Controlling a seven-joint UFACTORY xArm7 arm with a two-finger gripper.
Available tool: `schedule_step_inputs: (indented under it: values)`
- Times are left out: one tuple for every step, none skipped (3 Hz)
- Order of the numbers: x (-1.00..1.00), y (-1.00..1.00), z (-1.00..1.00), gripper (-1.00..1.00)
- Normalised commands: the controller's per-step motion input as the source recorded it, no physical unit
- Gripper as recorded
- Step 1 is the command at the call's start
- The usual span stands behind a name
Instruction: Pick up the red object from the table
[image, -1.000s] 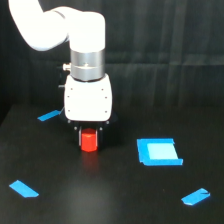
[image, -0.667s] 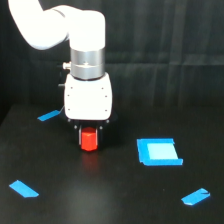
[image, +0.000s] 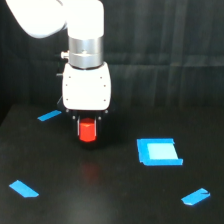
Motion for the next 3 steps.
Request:
schedule_step_inputs:
  values:
    - [0.06, -0.16, 0.93, -1.0]
    - [0.04, -0.07, 0.89, -1.0]
    - [0.01, -0.03, 0.89, -1.0]
